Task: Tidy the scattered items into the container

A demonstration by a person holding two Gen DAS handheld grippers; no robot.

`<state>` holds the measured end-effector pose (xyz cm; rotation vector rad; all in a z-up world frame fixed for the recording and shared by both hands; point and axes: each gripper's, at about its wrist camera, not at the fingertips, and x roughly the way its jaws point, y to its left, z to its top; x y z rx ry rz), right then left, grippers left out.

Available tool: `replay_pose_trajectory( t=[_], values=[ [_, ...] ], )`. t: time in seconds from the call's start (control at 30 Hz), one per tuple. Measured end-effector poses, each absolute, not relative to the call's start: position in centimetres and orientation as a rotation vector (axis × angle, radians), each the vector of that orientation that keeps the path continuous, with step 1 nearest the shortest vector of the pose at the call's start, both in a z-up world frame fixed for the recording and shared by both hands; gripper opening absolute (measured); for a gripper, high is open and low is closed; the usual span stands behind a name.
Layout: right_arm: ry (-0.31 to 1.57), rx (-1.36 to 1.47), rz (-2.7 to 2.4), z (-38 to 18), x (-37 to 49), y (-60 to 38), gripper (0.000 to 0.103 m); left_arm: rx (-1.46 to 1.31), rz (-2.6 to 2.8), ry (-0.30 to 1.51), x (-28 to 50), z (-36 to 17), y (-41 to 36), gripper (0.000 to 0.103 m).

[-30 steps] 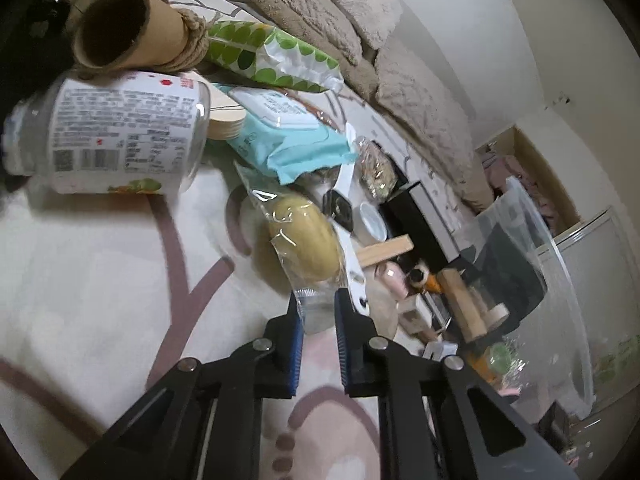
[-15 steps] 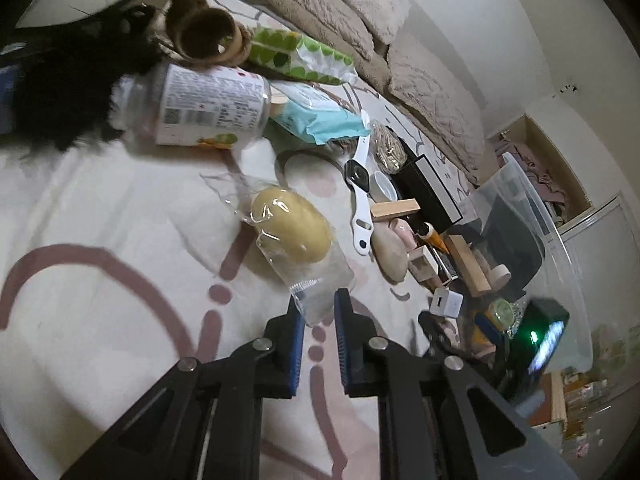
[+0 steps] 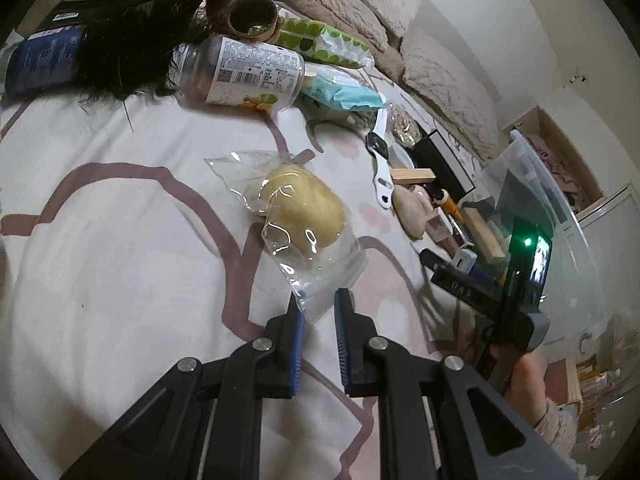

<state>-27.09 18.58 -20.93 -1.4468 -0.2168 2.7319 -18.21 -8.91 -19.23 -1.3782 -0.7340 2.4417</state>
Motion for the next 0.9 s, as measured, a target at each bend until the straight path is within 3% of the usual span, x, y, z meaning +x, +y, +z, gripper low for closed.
replay_pose_trajectory(
  t=[0.1,0.13,0.17,0.23,0.3,0.37,0.43,0.63,0.9],
  values=[
    [-0.22,-1.445,2.735,-21.0,-27.2,18.5,0.103,-1.393,2.565,-0.613,-18.2,-18.8,-8.7,0.025],
    [-0.217,-1.441,2.743,-21.0,-27.2,18.5,0.103,-1.394,2.598,-0.578,-18.2,-18.7,-8.7,0.034],
    [-0.214,-1.44,2.753,-20.9,-27.1,18.5,0.103,-1.392,2.623,-0.551,-18.3,-18.7,-8.7,0.05],
    [-0.202,-1.464,2.803,-20.8,-27.0,18.2,0.103,-1.369,2.66,-0.525,-18.4,-18.4,-8.8,0.067],
    [-0.245,-1.468,2.845,-20.8,-26.6,17.2,0.103,-1.339,2.68,-0.505,-18.5,-18.1,-8.8,0.075],
    [-0.288,-1.477,2.896,-20.7,-26.2,16.2,0.103,-1.318,2.708,-0.462,-18.6,-17.9,-8.5,0.093],
    [-0.331,-1.488,2.946,-20.7,-25.8,15.1,0.103,-1.304,2.726,-0.408,-18.8,-17.9,-8.0,0.1],
    [-0.339,-1.553,3.072,-20.5,-25.1,13.8,0.103,-1.323,2.748,-0.274,-20.0,-18.4,-6.7,0.102],
    [0.079,-1.625,3.094,-19.1,-24.8,16.8,0.103,-1.395,2.658,-0.442,-22.1,-20.3,-7.7,0.103]
  ],
)
